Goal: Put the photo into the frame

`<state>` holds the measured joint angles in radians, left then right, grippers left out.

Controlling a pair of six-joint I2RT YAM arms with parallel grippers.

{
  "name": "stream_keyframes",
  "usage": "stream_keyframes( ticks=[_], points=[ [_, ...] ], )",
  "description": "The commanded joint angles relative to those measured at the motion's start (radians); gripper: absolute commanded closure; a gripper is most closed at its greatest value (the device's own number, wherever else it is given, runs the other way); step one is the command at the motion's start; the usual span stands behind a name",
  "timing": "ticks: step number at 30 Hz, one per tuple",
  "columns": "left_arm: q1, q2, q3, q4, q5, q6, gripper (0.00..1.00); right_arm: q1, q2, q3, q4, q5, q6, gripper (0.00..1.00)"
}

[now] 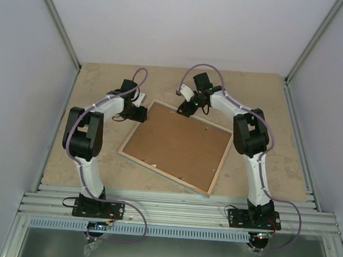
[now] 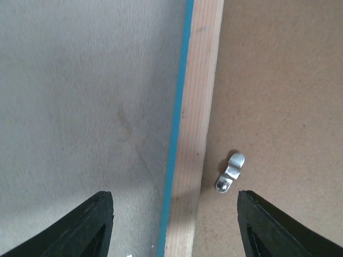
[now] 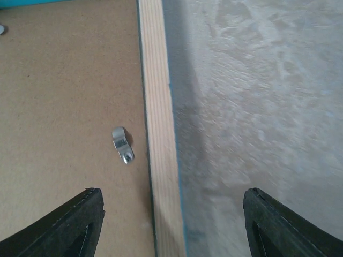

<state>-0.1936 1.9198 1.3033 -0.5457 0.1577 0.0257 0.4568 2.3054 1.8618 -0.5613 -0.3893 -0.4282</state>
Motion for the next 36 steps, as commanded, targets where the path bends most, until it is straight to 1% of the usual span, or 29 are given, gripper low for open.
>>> stream_keyframes(
  ticks=[1, 4, 8, 11, 19, 22, 25, 27, 31, 33, 36],
  points=[
    [-0.001, 0.001, -0.031, 0.007, 0.026, -0.002, 0.36, 0.042, 0.089, 0.075, -0.053, 0.028, 0.030, 0.27],
    [-0.001, 0.002, -0.045, 0.010, 0.031, -0.004, 0.39, 0.060, 0.122, 0.104, -0.054, 0.053, 0.047, 0.27],
    [-0.002, 0.004, -0.064, 0.016, 0.030, -0.003, 0.46, 0.071, 0.153, 0.115, -0.035, 0.099, 0.093, 0.29],
    [-0.006, 0.005, -0.081, 0.020, 0.029, 0.001, 0.48, 0.075, 0.175, 0.122, -0.025, 0.135, 0.137, 0.30],
    [-0.021, 0.013, -0.107, 0.022, 0.016, 0.003, 0.63, 0.092, 0.207, 0.125, -0.004, 0.268, 0.213, 0.43],
    [-0.023, 0.013, -0.116, 0.022, 0.012, 0.002, 0.71, 0.094, 0.207, 0.116, 0.006, 0.313, 0.237, 0.51],
    [-0.026, 0.016, -0.123, 0.023, 0.007, 0.002, 0.73, 0.095, 0.200, 0.104, 0.017, 0.337, 0.251, 0.59],
    [-0.027, 0.019, -0.126, 0.023, 0.006, 0.001, 0.74, 0.096, 0.197, 0.103, 0.020, 0.341, 0.252, 0.62],
    [-0.027, 0.023, -0.124, 0.021, 0.010, -0.003, 0.74, 0.095, 0.183, 0.105, 0.018, 0.306, 0.250, 0.62],
    [-0.027, 0.023, -0.124, 0.021, 0.009, -0.004, 0.74, 0.095, 0.175, 0.118, 0.005, 0.287, 0.244, 0.60],
    [-0.028, 0.025, -0.120, 0.019, 0.003, -0.008, 0.74, 0.093, 0.149, 0.128, -0.009, 0.266, 0.228, 0.54]
  ],
)
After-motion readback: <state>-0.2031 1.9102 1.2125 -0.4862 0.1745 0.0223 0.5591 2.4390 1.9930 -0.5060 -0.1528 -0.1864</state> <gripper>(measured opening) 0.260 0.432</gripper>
